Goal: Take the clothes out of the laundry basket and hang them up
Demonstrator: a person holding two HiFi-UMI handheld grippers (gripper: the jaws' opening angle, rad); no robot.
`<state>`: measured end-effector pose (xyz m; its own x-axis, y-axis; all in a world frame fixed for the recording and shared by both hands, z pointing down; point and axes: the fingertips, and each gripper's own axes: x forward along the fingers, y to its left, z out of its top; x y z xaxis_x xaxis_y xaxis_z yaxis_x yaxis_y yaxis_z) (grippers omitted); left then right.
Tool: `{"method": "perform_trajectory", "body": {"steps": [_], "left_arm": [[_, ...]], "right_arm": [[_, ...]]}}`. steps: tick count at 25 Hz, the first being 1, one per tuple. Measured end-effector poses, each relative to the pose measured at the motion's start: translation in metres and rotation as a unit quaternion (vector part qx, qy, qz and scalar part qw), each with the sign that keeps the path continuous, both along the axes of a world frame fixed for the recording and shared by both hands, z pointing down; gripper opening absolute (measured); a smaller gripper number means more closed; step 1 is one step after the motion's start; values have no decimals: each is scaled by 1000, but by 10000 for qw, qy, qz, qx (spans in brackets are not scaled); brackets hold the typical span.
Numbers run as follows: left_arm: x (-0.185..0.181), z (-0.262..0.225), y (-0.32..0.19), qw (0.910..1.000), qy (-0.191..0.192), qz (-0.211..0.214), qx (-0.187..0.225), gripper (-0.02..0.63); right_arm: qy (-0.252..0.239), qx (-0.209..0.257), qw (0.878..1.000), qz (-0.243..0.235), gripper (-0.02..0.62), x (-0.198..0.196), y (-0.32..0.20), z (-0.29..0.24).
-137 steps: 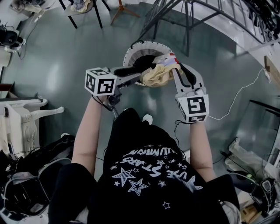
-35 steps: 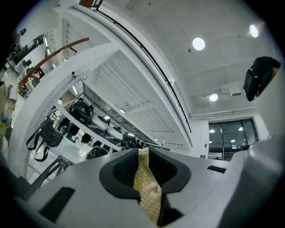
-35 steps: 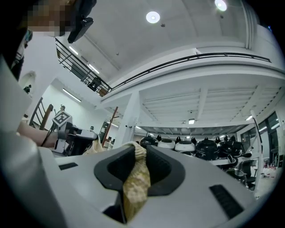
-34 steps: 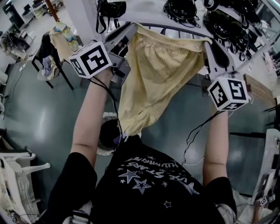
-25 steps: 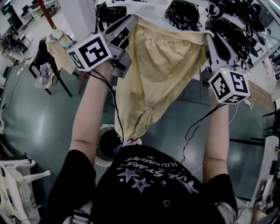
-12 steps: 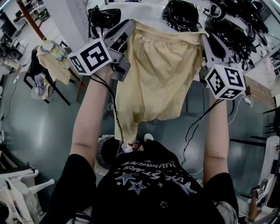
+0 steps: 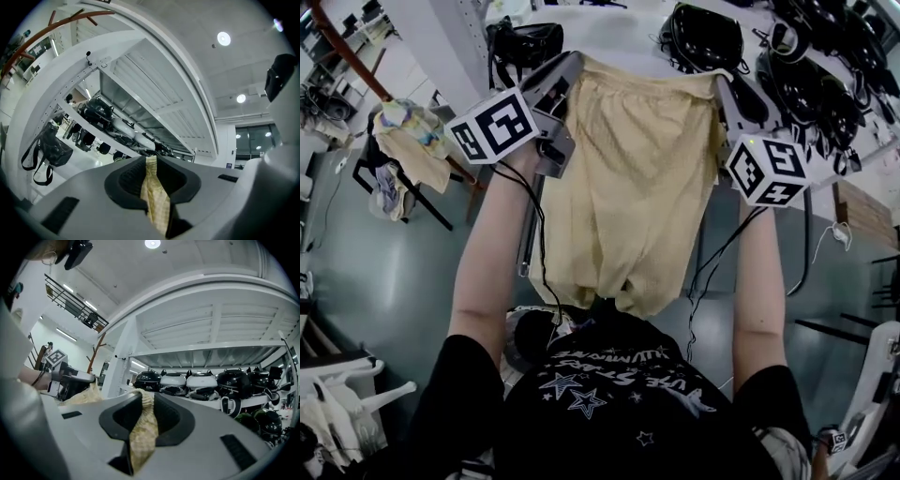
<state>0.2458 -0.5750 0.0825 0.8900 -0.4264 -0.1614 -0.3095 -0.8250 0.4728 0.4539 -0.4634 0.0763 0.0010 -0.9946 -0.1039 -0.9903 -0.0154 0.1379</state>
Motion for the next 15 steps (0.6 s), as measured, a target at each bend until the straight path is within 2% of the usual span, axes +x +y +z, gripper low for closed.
{"method": "perform_trajectory", "body": {"steps": [9, 15], "left_arm": [[41, 32, -74, 9984, -413, -388, -84, 83], [60, 73, -119, 9929, -1016, -602, -120, 83]], "right_arm": [[-185, -265, 9994, -137, 86, 43, -81, 38], [-204, -613, 9977, -209, 86, 58, -126, 76]]}}
